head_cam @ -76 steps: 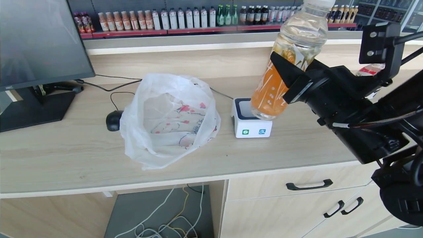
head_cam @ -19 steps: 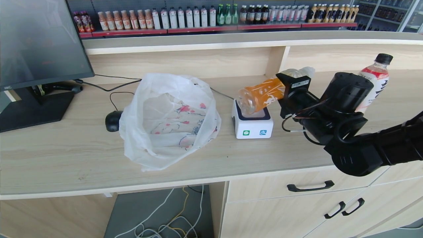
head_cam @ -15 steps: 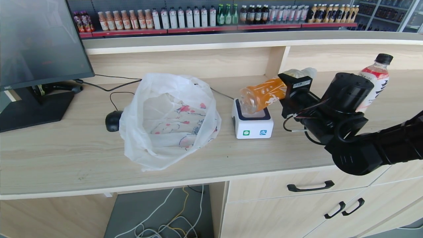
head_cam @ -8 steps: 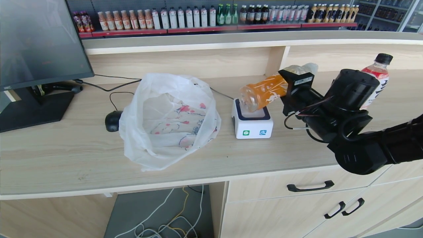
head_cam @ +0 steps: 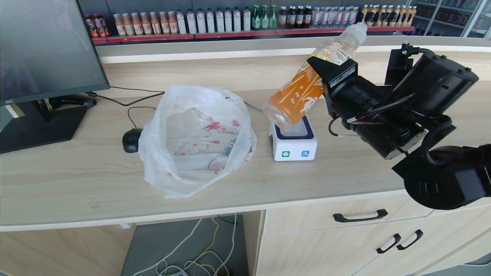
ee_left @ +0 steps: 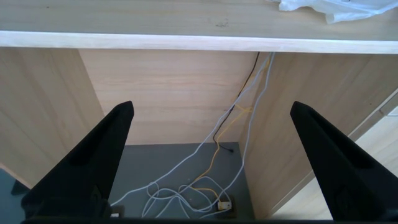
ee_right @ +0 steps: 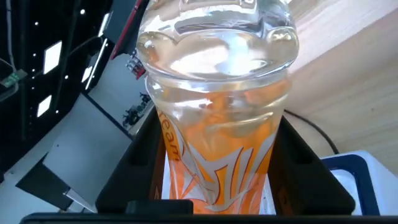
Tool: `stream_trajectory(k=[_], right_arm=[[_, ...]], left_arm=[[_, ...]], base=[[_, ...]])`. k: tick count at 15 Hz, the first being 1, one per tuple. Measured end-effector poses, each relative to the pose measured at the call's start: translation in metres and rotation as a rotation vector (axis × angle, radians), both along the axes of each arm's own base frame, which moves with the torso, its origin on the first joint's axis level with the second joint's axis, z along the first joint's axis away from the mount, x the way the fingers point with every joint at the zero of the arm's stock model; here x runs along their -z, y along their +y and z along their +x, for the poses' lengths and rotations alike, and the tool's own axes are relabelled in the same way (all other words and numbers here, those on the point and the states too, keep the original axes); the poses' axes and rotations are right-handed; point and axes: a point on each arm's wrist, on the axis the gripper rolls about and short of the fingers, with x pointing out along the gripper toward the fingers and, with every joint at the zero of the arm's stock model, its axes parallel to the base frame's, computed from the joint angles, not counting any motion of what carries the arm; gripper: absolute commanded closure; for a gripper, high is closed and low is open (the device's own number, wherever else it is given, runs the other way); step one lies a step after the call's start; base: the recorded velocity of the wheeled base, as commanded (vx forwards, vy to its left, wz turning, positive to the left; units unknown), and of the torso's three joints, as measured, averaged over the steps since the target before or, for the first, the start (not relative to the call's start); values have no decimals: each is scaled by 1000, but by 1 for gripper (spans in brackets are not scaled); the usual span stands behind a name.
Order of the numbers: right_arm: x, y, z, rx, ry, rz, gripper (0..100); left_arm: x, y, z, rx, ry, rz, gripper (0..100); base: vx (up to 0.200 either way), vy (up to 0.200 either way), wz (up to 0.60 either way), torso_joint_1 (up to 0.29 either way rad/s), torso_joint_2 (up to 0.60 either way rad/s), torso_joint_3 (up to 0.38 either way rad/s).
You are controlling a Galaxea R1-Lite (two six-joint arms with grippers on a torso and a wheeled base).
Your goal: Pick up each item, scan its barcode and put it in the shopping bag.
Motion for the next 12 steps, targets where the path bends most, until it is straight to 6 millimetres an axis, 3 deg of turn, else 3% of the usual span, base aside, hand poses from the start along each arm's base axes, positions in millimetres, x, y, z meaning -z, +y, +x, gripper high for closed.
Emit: stream_trajectory(k=[4,12], right_arm=[[-11,-6,-16,81,-94,-183,100],[-3,-22,-54,251,-239,-622,100]], left_arm=[[0,0,0,0,0,0,0],[0,0,0,0,0,0,0]], base=[[0,0,0,0,0,0],[0,0,0,0,0,0]])
